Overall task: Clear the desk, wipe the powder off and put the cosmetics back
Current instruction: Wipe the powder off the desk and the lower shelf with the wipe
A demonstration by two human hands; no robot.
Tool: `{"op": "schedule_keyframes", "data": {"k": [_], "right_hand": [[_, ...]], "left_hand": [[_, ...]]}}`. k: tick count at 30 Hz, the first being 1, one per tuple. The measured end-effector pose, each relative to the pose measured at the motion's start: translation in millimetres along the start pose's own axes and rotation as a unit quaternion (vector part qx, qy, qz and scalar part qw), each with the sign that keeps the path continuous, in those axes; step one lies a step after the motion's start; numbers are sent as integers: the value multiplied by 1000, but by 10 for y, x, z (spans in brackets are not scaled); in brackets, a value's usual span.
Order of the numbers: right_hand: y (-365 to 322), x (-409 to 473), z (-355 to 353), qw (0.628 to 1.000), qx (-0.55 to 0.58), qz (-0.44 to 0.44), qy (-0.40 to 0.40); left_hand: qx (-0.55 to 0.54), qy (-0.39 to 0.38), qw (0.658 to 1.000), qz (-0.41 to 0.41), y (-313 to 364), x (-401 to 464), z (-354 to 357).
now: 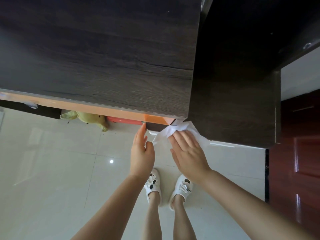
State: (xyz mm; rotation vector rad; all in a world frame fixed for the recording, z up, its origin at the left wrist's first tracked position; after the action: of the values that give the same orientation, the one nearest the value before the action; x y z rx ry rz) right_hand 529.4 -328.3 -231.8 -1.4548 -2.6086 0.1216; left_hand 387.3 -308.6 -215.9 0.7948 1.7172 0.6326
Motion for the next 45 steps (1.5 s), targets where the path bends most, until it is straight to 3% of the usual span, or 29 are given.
{"op": "schedule_keyframes", "data": {"k": [5,9,15,17,19,22,24,26,28,30,33,37,45], "right_hand": [[-245,282,-35,999,-36,-6,16],[-394,541,147,998,-5,-22,-58],[238,-140,-57,994,-14,-34,-105],[626,-510,-208,993,-13,19,-112],[1077,-722,-344,983,-9,125,-135],[1614,-514,-451,943,14,310,-122],[1762,-142,-390,920,26,370,-122],[1635,252,-292,941,28,310,-137],[1327,405,-244,970,35,165,-173],[1162,212,-273,976,43,42,-211],[1410,-355,-334,980,34,-18,-195],[1937,-436,-378,976,1,48,-213],[3143,951,-415,954,76,259,-130]], "left_hand": [[-41,10,999,-11,55,14,-30],[-55,21,998,-11,32,75,-106],[43,14,999,10,-56,-50,-27],[100,28,993,52,-69,-197,82],[144,6,982,118,-55,-345,281],[200,-80,951,221,102,-492,708],[214,-82,934,275,330,-459,959],[196,-45,933,298,577,-317,1113],[189,-12,931,311,728,-123,1177],[219,-14,924,313,749,51,1212],[313,-5,898,310,693,227,1291],[449,50,829,328,656,335,1415],[497,70,795,339,653,333,1447]]}}
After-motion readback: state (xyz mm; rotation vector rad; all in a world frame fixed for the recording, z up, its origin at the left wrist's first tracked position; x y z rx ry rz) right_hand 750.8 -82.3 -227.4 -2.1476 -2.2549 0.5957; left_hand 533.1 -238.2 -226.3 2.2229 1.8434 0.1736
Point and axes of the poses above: each hand's wrist, its own x-axis towards the middle knuckle, its own z-axis out of the palm, y = z × x, the point moved 4 cm from there along x, towards the middle knuckle, and after that the axes turned 11 degrees about -z, right-handed, at the moved point
